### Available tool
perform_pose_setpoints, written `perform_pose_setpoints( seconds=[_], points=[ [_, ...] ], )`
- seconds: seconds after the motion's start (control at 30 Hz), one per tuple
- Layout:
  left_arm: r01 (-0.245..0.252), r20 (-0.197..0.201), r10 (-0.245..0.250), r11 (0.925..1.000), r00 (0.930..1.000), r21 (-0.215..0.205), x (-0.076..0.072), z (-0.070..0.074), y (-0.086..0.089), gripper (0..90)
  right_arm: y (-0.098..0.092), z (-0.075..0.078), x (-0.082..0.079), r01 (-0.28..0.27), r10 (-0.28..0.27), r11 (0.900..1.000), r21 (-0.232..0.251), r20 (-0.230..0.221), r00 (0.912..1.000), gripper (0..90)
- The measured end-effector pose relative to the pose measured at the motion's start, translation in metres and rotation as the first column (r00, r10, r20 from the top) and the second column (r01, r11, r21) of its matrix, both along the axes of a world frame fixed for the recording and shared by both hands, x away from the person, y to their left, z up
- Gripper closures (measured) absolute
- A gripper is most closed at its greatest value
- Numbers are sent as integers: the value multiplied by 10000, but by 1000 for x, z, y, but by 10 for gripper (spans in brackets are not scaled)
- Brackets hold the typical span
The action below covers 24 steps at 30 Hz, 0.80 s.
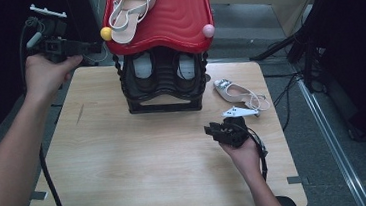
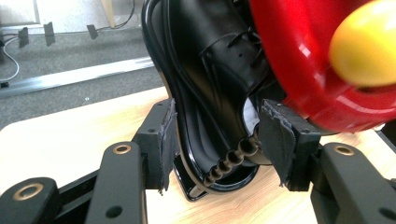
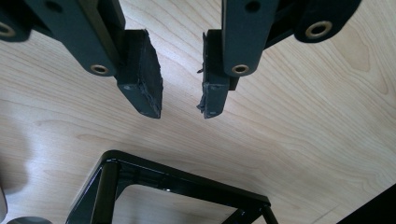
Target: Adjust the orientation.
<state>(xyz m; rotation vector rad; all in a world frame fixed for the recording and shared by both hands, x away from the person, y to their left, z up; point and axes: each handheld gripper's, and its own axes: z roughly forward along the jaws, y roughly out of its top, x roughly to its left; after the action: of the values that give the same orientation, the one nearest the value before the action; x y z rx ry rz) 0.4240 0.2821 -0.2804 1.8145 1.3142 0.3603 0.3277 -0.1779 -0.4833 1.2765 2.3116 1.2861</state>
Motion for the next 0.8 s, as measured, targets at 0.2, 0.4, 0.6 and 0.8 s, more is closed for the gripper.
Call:
perform_pose_setpoints(
  seconds=[0.2, 0.4, 0.6, 0.8],
  points=[
    [-19, -52, 17, 9997, 10000, -225, -6, -17, 1, 471, -1, 1, 0, 65, -65, 10000, 31, 37, 10000, 728],
    [-5, -243, 3, 10000, 9997, -87, -10, -39, 1, 470, -3, 1, 1, 109, -109, 9999, 109, 14, 9999, 732],
    [-109, -507, 105, 9999, 9987, -87, -14, -63, 4, 470, -4, -1, 2, 149, -149, 9999, 17, -66, 9999, 734],
    [11, -716, -33, 9995, 9974, -311, -27, -88, 3, 468, -5, -1, 3, 108, -107, 9999, 43, -136, 9999, 775]
  ],
)
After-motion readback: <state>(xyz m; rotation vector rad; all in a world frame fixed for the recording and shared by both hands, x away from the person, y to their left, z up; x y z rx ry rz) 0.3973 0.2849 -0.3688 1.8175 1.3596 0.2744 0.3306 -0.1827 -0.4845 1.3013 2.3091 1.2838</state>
